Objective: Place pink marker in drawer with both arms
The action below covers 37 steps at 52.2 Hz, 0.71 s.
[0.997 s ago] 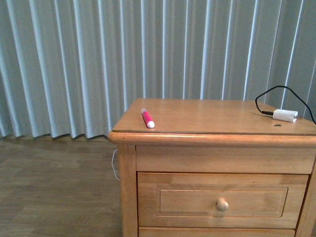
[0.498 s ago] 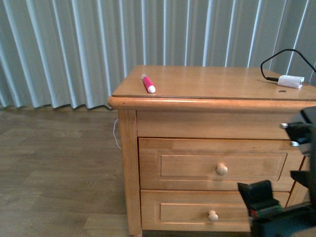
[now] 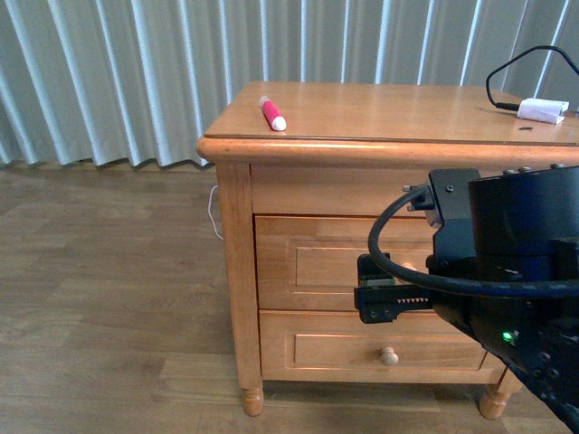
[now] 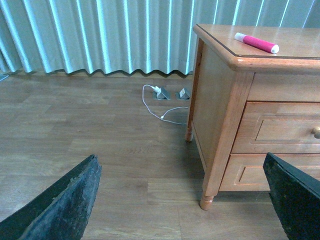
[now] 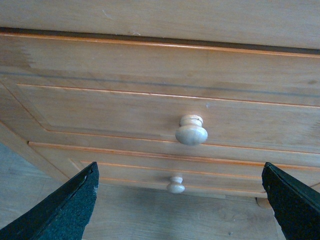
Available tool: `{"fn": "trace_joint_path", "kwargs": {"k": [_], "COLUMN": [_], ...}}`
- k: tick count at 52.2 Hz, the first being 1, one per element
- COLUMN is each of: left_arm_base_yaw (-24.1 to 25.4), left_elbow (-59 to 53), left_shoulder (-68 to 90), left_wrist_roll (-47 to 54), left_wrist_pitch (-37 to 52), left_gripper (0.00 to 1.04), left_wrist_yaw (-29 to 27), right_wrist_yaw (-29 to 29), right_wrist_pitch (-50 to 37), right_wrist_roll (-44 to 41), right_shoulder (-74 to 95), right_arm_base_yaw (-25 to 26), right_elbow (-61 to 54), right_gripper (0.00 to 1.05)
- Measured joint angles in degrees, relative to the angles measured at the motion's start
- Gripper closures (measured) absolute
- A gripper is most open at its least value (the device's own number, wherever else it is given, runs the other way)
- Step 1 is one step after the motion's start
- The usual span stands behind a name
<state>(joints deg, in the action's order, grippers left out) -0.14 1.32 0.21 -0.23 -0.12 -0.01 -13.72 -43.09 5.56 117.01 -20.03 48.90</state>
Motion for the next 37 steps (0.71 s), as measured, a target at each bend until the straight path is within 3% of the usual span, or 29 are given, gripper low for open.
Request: {"fn": "trace_joint_path", "kwargs": {"k": [16,37], "left_arm_base_yaw": [0.00,0.00], "left_elbow": [0.00,0.00], "left_shoulder": [0.00,0.00], "left_wrist_roll": [0.00,0.00], "left_wrist_pitch": [0.00,0.00], "left_gripper": [0.06,0.06], "left_wrist_yaw": [0.00,0.00], "right_wrist_yaw": [-1.51,-1.20], "right_wrist_pitch": [0.81,-0.04], "right_wrist_roll": [1.16,1.42], "right_shoulder": [8.98,12.22], "right_arm_base_yaw": [0.50,2.08], "right_elbow": [9.07,12.74], "right_gripper": [0.09,0.09]}}
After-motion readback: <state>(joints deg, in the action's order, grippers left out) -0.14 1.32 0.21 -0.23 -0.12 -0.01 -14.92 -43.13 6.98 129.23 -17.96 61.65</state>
